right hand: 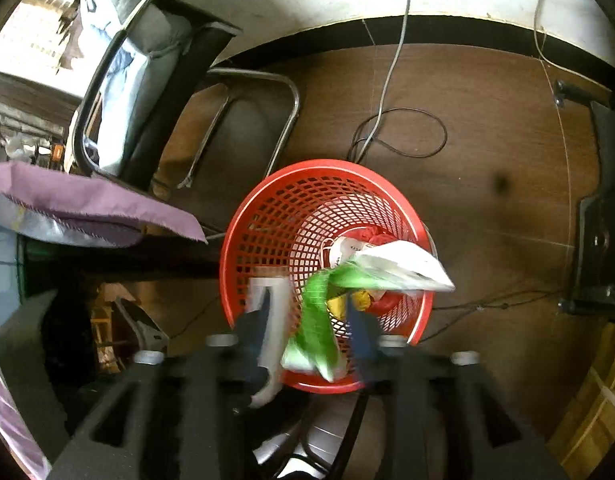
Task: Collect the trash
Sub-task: 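Carry the box and packet to the red wastebasket and open both tools, then bring both open tools back up over the table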
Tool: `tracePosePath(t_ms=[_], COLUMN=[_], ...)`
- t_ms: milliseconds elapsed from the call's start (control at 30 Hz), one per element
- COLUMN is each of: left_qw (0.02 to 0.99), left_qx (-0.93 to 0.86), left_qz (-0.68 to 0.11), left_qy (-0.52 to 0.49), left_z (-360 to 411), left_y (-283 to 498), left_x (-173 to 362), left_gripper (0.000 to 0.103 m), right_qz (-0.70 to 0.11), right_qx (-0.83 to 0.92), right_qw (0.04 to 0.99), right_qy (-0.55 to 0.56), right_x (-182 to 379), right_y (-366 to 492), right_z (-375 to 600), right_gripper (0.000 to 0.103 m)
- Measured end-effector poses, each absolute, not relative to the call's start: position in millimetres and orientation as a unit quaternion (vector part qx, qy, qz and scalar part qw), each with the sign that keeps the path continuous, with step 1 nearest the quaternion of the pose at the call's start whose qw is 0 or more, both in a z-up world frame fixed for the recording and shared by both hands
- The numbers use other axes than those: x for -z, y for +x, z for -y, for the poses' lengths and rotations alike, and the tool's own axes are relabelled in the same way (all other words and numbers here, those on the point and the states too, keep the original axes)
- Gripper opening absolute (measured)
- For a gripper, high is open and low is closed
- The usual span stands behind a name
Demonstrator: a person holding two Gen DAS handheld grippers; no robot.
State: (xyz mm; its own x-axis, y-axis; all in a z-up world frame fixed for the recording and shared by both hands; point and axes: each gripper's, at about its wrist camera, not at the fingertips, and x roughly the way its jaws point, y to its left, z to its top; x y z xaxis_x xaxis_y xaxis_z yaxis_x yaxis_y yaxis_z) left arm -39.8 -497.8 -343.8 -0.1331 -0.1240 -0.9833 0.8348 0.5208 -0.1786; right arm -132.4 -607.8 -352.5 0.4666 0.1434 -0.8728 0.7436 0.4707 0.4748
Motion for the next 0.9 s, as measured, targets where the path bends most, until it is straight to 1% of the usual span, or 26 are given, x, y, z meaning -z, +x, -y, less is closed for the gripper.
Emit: tracePosePath(t_ms=[33, 67, 133, 433, 667, 900], left_qw=[0.603, 0.611, 0.619, 0.631, 0.672, 0.725], left_qx=[0.397, 0.395, 0.401, 0.418, 0.441, 0.430], left_qz=[-0.631, -0.624, -0.614, -0.600, -0.534, -0.490], left_qy=[0.284, 0.285, 0.281, 0.261, 0.261, 0.222], left_z=[498.4, 497.5, 493.7, 478.4, 443.8, 388.0], left_y=[-40.4, -39.1, -38.0, -45.4, -66.9, -66.7], left_x=[340.7, 336.4, 326.7, 279.4, 219.3, 150.0], left_gripper=[0.078, 0.084, 0.089, 0.092, 0.092, 0.092], right_qz=[-0.467, -0.463, -0.461, -0.437, -0.407, -0.382], right_qx=[0.215, 0.222, 0.227, 0.236, 0.250, 0.240], right_qw=[0.716, 0.717, 0.720, 0.738, 0.770, 0.809], right_qy=[0.472, 0.471, 0.466, 0.457, 0.424, 0.376], right_x=[350.5, 346.0, 339.2, 297.6, 241.4, 178.8], right_y=[-137.8, -141.2, -143.9, -154.7, -166.7, -157.6], right_z=[609.8, 609.9, 610.2, 603.7, 587.9, 553.8], right_gripper=[0.068, 0.068, 0.068, 0.069, 0.071, 0.074])
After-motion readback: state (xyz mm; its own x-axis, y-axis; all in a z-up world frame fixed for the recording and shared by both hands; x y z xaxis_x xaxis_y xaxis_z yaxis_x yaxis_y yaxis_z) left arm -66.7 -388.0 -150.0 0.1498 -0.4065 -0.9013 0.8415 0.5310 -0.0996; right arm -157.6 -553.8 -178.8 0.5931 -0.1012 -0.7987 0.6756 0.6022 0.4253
